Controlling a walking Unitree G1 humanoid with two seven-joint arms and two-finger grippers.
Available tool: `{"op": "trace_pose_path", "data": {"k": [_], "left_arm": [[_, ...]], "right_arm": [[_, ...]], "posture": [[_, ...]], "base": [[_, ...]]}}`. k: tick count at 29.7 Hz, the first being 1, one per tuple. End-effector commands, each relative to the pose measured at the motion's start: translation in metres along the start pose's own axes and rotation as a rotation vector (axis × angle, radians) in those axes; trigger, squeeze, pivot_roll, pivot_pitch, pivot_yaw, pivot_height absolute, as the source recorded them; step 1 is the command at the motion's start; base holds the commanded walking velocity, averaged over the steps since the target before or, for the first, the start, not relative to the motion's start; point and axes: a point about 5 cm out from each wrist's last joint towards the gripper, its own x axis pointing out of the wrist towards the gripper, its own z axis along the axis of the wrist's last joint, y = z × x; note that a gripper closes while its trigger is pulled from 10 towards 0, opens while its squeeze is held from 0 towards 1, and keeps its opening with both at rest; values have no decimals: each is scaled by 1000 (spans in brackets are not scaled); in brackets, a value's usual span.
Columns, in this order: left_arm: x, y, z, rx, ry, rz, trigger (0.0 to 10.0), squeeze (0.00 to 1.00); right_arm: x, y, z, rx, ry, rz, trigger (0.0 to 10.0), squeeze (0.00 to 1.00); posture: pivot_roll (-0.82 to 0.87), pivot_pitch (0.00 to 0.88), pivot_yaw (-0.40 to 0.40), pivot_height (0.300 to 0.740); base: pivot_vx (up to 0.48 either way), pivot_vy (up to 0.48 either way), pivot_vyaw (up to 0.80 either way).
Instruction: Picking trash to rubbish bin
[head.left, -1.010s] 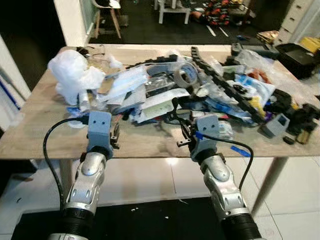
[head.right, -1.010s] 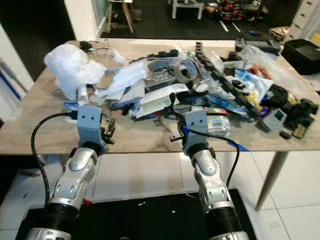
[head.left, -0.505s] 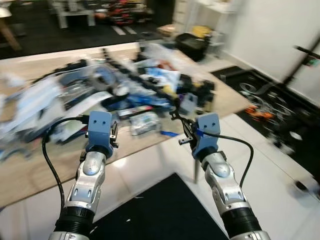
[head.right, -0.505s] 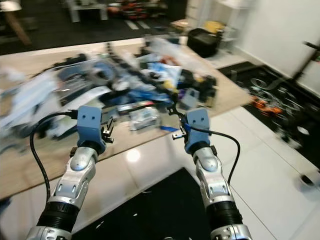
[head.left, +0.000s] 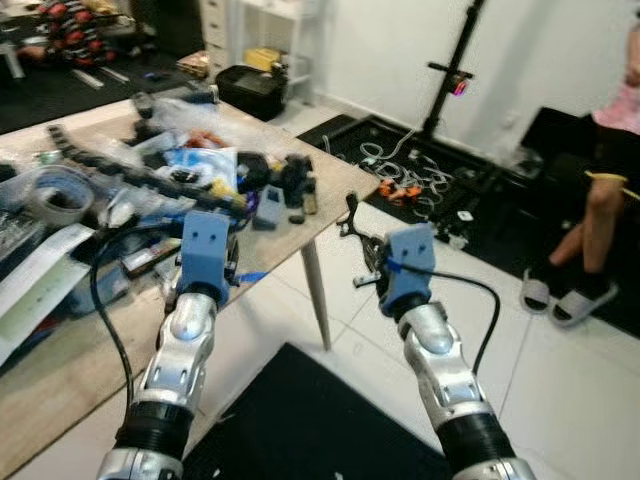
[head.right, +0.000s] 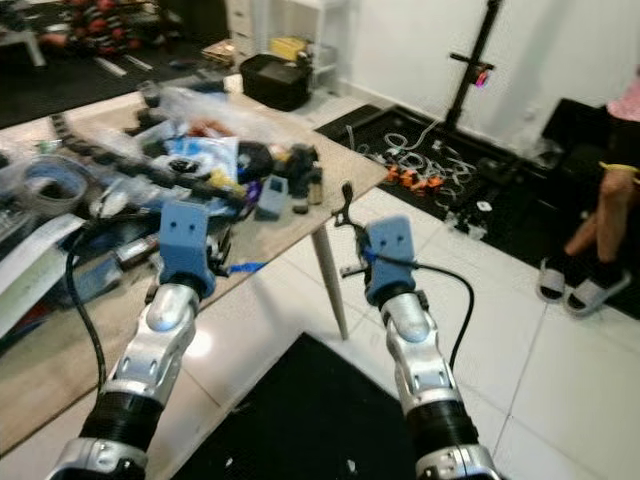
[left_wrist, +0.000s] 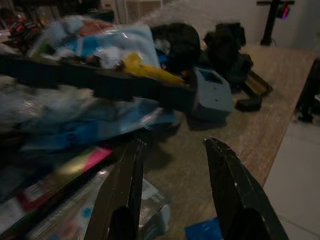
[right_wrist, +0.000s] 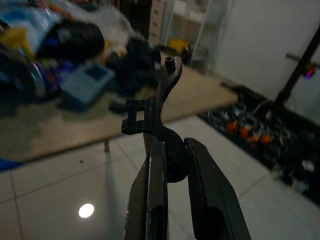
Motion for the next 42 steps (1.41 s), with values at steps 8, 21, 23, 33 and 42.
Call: {"op": "trace_pose_path", "data": {"k": [8, 21, 23, 33, 42], "left_arm": [[-4, -2, -7, -2, 20, -1, 10000, 0], [-4, -9, -10, 27, 27, -13, 10000, 0], [-5, -9, -10, 41, 31, -11, 10000, 0], [-16, -7, -21, -61, 42, 37, 10000, 0], [-27, -7, -34, -17, 90, 32, 10000, 0]], "right_arm": [[-5, -3, -9, -6, 28, -11, 10000, 0], [-12, -9, -17, -4, 59, -38, 10000, 0], [-12, -10, -18, 4, 67, -48, 10000, 0], [-21, -18, -30, 4, 115, -52, 10000, 0], [-23, -20, -40, -14, 155, -35, 10000, 0]], "posture": [[-44, 63, -33, 740], [-70, 66, -72, 740], [-59, 78, -92, 740], [-49, 77, -103, 740], [-23, 71, -107, 740]], "base": [[0, 0, -800], [0, 0, -800], [0, 0, -800], [0, 0, -800], [0, 0, -800]]}}
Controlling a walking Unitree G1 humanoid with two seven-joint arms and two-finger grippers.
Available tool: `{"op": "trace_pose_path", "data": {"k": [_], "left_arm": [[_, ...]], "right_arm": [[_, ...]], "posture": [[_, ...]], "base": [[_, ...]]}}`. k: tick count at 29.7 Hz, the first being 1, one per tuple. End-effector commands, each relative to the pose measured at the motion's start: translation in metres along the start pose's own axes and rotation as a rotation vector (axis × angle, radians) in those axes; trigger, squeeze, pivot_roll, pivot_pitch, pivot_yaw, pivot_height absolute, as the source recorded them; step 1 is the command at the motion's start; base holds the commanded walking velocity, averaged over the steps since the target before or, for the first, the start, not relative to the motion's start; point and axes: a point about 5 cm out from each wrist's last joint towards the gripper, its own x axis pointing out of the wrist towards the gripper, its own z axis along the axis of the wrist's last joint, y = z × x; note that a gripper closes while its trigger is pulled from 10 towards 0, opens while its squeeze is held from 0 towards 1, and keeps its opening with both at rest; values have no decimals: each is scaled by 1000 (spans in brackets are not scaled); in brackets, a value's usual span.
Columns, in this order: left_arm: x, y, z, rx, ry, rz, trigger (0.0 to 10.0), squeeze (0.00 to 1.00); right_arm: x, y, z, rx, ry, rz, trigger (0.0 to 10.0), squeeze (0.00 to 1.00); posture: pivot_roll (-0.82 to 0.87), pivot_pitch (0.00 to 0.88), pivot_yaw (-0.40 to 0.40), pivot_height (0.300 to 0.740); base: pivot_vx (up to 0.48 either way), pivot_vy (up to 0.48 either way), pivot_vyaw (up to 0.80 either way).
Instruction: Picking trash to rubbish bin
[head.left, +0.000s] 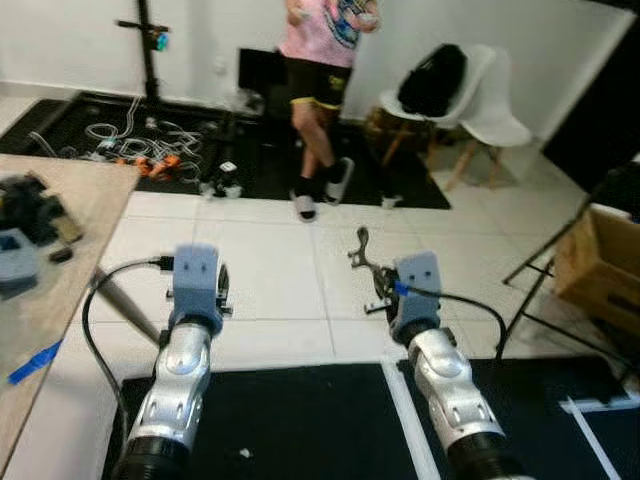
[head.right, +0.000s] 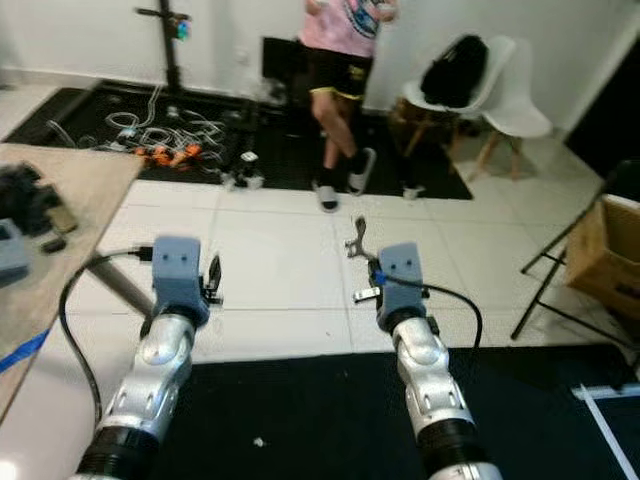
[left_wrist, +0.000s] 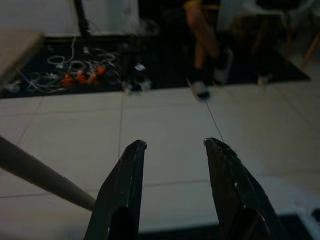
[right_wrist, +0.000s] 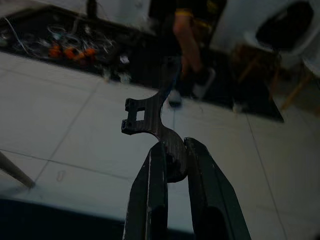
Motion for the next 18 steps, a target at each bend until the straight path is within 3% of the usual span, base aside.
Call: {"op": "trace_pose_path", "data": {"k": [1, 5, 7, 9, 10, 18], "left_arm": [[0, -6, 1, 11, -4, -21, 10000, 0], [-1, -10, 3, 28, -9, -34, 10000, 0], [2, -12, 5, 55, -12, -66, 10000, 0], [2, -12, 6, 61, -16, -73, 10000, 0], [5, -11, 9, 78, -19, -100, 10000, 0], [18, -6, 13, 122, -6, -155, 10000, 0]], "right_arm": [[-3, -6, -5, -7, 16, -9, 10000, 0], [-5, -9, -9, -8, 27, -15, 10000, 0], [-6, -12, -11, 2, 28, -43, 10000, 0], [-6, -12, -11, 4, 27, -50, 10000, 0], [-8, -13, -13, 15, 25, -78, 10000, 0], [-13, -11, -19, 42, 18, -139, 10000, 0]], "posture": [[-23, 71, -107, 740], [-10, 63, -95, 740], [3, 58, -40, 740], [3, 58, -40, 740], [12, 53, 14, 740], [3, 41, 104, 740]], "base": [[0, 0, -800], [0, 0, -800], [0, 0, -800], [0, 0, -800], [0, 0, -800], [0, 0, -800]]}}
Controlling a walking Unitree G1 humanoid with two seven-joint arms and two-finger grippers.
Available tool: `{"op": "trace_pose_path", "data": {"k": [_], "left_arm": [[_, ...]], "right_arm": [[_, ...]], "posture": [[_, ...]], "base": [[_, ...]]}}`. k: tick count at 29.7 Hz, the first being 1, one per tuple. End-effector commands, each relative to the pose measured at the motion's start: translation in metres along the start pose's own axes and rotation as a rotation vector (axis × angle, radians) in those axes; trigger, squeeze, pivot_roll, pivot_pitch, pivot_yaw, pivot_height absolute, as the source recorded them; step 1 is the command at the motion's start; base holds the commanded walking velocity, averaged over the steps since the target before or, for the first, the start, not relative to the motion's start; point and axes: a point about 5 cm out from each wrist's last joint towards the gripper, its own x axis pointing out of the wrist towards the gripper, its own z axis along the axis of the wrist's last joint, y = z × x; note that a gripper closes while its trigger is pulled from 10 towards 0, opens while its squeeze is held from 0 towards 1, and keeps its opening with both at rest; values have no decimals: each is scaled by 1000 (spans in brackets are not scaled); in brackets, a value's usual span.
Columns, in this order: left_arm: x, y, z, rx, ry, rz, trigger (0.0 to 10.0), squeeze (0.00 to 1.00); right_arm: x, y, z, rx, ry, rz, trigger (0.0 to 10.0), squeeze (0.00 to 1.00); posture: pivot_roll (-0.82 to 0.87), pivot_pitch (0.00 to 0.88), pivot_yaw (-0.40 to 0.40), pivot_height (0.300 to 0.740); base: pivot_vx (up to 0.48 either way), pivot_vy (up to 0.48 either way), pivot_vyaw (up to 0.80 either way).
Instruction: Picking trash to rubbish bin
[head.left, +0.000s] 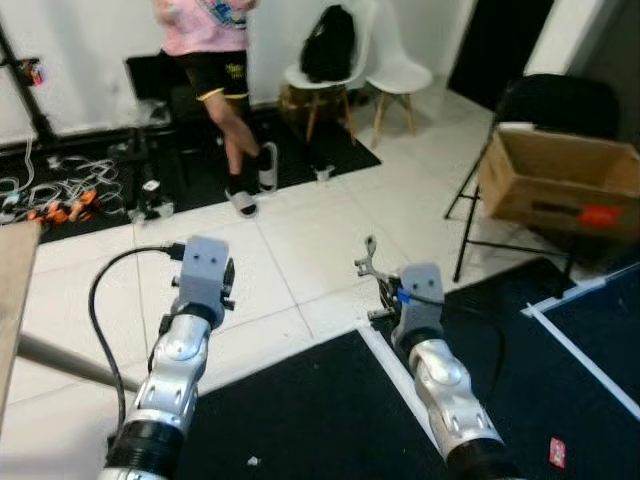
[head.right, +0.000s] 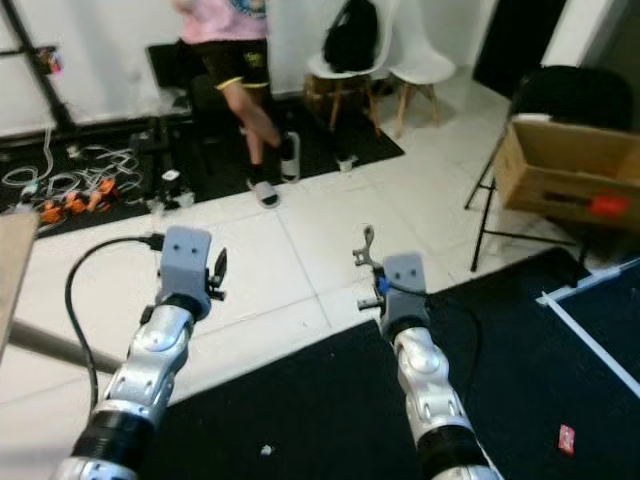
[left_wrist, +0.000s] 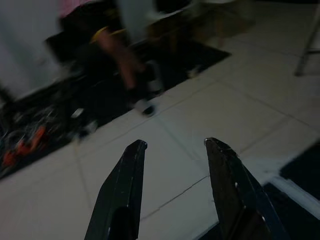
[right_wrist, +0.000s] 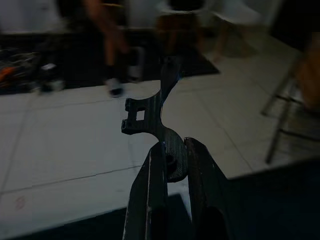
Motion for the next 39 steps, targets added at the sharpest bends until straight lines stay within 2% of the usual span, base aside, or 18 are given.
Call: {"op": "trace_pose_path", "data": {"k": [1, 7, 14, 20, 31, 34, 37, 39], "left_arm": [[2, -3, -3, 22, 20, -34, 10000, 0], [7, -5, 1, 36, 14, -67, 10000, 0], [6, -10, -6, 25, 36, -77, 10000, 0], [5, -13, -8, 11, 36, -72, 10000, 0], [2, -9, -13, 6, 48, -38, 10000, 0], [0, -9, -15, -10, 49, -28, 10000, 0], [-4, -12, -18, -85, 51, -10, 10000, 0], [-5, -13, -19, -106, 52, -6, 10000, 0]], "right_arm": [[-4, -4, -3, 18, -2, -34, 10000, 0], [-8, -7, -10, 23, 10, -57, 10000, 0], [-10, -9, -12, 16, 12, -67, 10000, 0], [-8, -5, -11, 12, 12, -55, 10000, 0], [-9, 2, -11, 3, 18, -8, 10000, 0], [-10, 2, -11, 2, 14, -2, 10000, 0], [-10, 5, -16, -3, 46, 40, 10000, 0], [-10, 6, -17, -12, 53, 53, 10000, 0]], "posture": [[3, 41, 104, 740], [-4, 46, 128, 740], [-9, 54, 137, 740], [-23, 70, 119, 740], [-20, 83, 80, 740], [-18, 85, 74, 740], [-20, 85, 67, 740], [-20, 84, 60, 740]], "base": [[0, 0, -800], [0, 0, -800], [0, 0, -800], [0, 0, -800], [0, 0, -800], [0, 0, -800], [0, 0, -237], [0, 0, 0]]}}
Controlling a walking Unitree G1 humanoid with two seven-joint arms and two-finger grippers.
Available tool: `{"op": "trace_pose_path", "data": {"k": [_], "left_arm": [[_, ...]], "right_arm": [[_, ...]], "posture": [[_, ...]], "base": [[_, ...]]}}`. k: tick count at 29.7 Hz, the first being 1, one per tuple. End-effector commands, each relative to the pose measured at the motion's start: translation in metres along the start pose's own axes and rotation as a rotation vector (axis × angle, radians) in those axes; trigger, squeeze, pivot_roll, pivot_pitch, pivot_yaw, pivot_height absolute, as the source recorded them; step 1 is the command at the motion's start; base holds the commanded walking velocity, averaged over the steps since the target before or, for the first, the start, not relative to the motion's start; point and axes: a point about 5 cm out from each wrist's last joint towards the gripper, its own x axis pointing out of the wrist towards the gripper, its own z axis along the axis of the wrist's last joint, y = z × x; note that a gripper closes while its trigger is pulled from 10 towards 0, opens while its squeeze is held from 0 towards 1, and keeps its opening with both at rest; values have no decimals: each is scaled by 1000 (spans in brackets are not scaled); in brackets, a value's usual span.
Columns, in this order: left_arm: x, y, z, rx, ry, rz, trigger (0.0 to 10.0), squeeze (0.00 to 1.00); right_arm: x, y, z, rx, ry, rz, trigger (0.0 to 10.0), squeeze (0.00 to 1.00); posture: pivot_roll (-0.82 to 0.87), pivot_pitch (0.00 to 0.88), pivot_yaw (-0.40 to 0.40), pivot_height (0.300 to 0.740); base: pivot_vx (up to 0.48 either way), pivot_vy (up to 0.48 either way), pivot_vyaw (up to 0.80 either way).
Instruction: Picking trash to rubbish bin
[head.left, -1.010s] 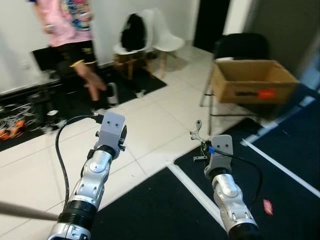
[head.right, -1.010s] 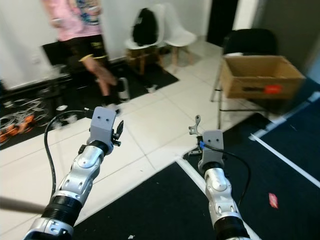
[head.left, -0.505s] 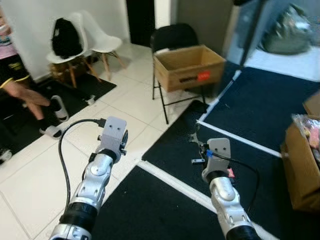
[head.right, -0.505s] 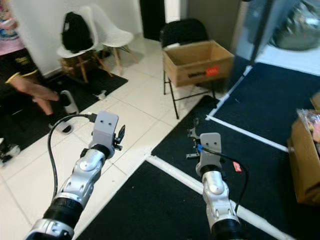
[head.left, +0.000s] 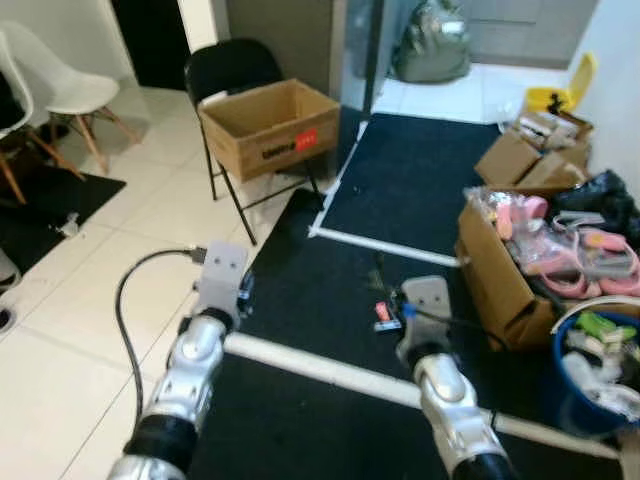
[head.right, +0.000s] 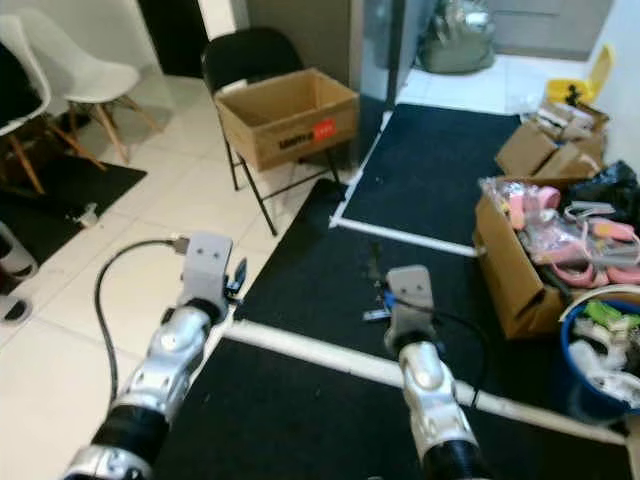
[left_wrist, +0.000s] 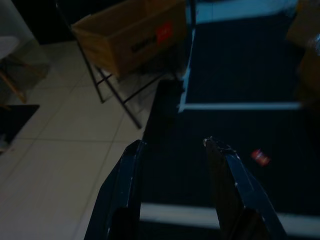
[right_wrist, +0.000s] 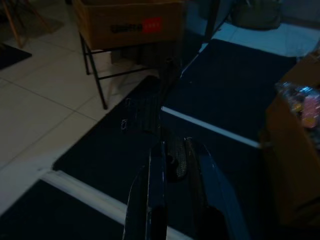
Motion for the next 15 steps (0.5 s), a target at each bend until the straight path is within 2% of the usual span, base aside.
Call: {"op": "trace_pose_path", "data": {"k": [1, 15], "left_arm": [[-7, 4, -13, -23, 38, 26, 10000, 0], [-8, 9, -14, 9, 44, 53, 10000, 0]], "right_arm": [[-2, 8, -7, 14, 33, 28, 10000, 0], [1, 11, -4, 23, 38, 61, 10000, 0]], "posture": [[-21, 82, 58, 740], [-30, 76, 30, 740]], "base": [[0, 0, 0], [0, 0, 0]]}}
